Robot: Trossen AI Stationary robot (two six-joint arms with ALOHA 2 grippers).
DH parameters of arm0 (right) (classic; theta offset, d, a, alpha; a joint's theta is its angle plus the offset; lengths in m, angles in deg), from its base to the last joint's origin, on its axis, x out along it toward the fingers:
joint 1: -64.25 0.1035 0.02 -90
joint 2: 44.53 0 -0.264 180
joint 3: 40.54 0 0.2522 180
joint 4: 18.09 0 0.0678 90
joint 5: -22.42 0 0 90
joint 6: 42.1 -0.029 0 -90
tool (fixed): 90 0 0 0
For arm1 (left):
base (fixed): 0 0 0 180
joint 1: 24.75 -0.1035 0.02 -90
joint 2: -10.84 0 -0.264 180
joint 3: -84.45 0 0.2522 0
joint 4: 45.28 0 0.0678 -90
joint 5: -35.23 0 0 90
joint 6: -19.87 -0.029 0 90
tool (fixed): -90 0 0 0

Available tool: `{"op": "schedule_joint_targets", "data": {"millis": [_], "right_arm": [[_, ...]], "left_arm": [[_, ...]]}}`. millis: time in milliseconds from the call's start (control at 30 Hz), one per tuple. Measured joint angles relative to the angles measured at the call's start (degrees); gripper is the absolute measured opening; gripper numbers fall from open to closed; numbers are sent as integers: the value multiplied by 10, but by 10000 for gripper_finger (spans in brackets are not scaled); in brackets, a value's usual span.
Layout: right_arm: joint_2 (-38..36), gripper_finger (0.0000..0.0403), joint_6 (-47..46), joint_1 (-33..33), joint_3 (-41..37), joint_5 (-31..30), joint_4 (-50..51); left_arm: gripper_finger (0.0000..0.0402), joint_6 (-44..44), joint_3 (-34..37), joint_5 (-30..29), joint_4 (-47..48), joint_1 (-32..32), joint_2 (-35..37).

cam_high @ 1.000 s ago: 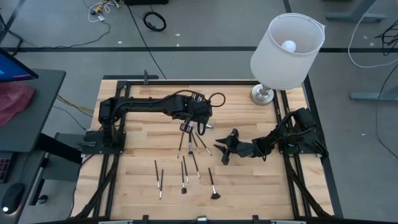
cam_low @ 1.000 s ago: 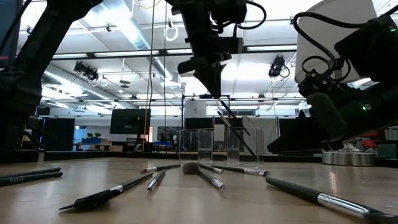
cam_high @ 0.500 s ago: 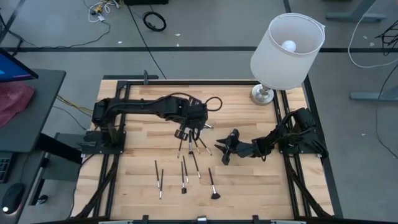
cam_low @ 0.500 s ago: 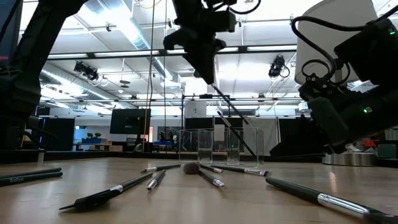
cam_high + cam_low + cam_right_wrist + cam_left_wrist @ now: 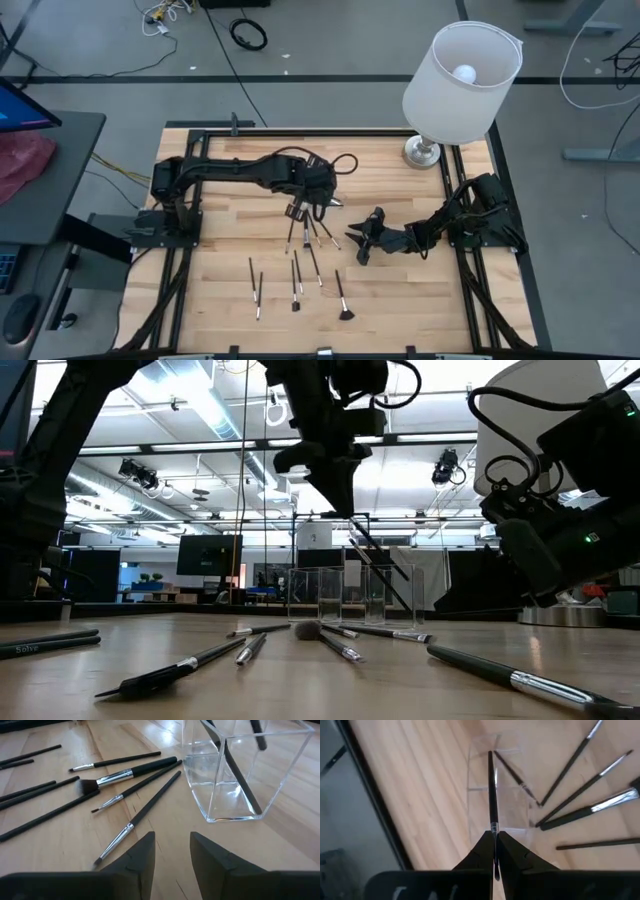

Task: Put items in baskets/containers
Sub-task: Put the black eyeshadow brush into the transparent organizer, then adjust the transparent organizer on the table

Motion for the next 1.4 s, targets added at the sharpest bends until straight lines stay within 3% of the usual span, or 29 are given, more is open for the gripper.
{"op": "schedule_joint_targets", "data": {"millis": [200, 533, 733, 900, 1067, 1200, 1300, 1400], "right_arm": [[0, 128, 7, 0, 0, -1, -1], [0, 128, 8, 0, 2, -1, 1], [0, 128, 7, 0, 2, -1, 4], [0, 128, 7, 0, 2, -1, 4], [0, 117, 6, 0, 2, 0, 1], [0, 70, 2, 0, 5, 11, -22], [0, 19, 4, 0, 19, 28, -35], [0, 9, 5, 0, 40, 31, -33]], "left_arm": [[14, 0, 1, 25, 7, -13, -22], [80, -13, 0, 25, -24, -11, -28], [95, -13, 0, 44, -54, -11, -28], [86, -13, 0, 79, -68, -7, -28], [45, 6, 0, 5, -90, 8, -21], [7, 62, -1, -60, -75, 24, 19], [6, 102, -1, -63, -46, 31, 69], [3, 144, -1, -65, -12, 33, 133]]}}
